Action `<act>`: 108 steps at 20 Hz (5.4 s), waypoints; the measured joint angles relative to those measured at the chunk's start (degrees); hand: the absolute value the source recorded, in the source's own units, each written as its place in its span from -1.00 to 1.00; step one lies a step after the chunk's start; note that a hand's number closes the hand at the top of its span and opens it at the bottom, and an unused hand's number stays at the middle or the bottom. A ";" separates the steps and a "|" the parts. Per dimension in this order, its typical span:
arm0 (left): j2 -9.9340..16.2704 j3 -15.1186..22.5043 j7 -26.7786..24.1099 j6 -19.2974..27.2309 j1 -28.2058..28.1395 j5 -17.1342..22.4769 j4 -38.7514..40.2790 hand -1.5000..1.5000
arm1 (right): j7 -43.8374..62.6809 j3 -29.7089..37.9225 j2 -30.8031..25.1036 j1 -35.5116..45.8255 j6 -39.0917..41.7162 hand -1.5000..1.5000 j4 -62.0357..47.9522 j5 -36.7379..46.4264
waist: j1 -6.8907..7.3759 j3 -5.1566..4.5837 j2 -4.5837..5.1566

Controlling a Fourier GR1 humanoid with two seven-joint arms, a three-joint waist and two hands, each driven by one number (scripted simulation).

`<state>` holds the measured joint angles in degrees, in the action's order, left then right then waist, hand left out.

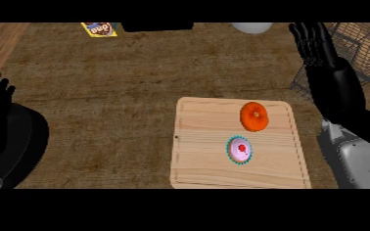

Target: Pick the squash from the cutting board and place it in the tiered basket

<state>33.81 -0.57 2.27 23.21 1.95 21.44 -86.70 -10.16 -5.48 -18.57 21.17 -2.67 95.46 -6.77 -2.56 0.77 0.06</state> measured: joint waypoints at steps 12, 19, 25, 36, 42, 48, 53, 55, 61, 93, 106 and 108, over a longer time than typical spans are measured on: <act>-0.62 7.40 0.97 -10.02 -3.47 0.01 3.67 0.00 | -2.27 0.30 7.63 -13.42 23.38 -1.00 -18.17 -25.32 | 2.55 0.10 1.51; -0.87 9.02 0.73 -12.43 -2.78 -0.52 4.02 0.00 | -2.84 -2.93 -8.93 -11.11 24.47 -1.00 -23.20 -4.99 | 3.49 -0.25 0.49; -1.54 9.70 1.12 -13.75 -1.82 -0.89 4.85 0.00 | -1.63 -6.82 -17.13 -3.45 33.66 -1.00 -28.43 2.00 | 4.15 -0.26 0.22; -2.64 8.02 0.21 -15.26 -1.56 -2.33 7.09 0.00 | 8.07 -9.50 -15.48 10.81 46.29 -1.00 -35.03 3.39 | 3.34 -0.23 -0.26; -3.15 7.02 0.26 -16.37 -1.93 -2.44 7.19 0.00 | 13.92 -10.75 -15.05 14.12 51.09 -1.00 -36.46 4.63 | 3.06 -0.21 -0.39; -3.46 5.87 -0.15 -17.18 -2.90 -2.95 6.72 0.00 | 15.88 -10.52 -16.16 14.64 52.25 -1.00 -37.38 7.90 | 2.89 -0.13 -0.45; -4.11 5.34 1.50 -17.17 -1.98 -3.73 6.98 0.00 | 13.95 -9.58 -16.52 14.46 53.92 -1.00 -40.41 9.98 | 2.96 -0.18 -0.29; -4.10 5.03 2.26 -17.73 -1.54 -3.84 7.15 0.00 | 12.38 -9.40 -16.18 14.81 54.44 -1.00 -42.27 11.25 | 3.09 -0.21 -0.23; -4.54 3.95 2.73 -18.72 -2.17 -4.38 6.39 0.00 | 8.31 -9.59 -14.04 14.01 53.83 -1.00 -45.67 15.10 | 3.14 -0.19 -0.26; -8.58 0.35 3.02 -21.56 -2.44 -9.02 6.63 0.00 | 1.48 -8.11 -3.57 12.28 47.75 -1.00 -50.81 26.59 | 2.58 -0.95 -1.13; -9.67 -0.83 1.50 -22.89 -3.15 -10.10 6.75 0.00 | -3.10 -4.93 -0.64 9.35 42.15 1.00 -47.00 27.15 | 2.33 -0.57 -0.81; -9.09 -1.51 2.29 -23.55 -3.23 -9.86 6.21 0.00 | -2.81 -3.55 -0.80 9.36 41.60 1.00 -46.98 26.76 | 2.47 -0.43 -0.65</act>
<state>24.71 -2.07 4.56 -0.33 -1.28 11.58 -80.49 -12.97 -9.03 -19.37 30.53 38.93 48.48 19.99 -0.09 0.33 -0.59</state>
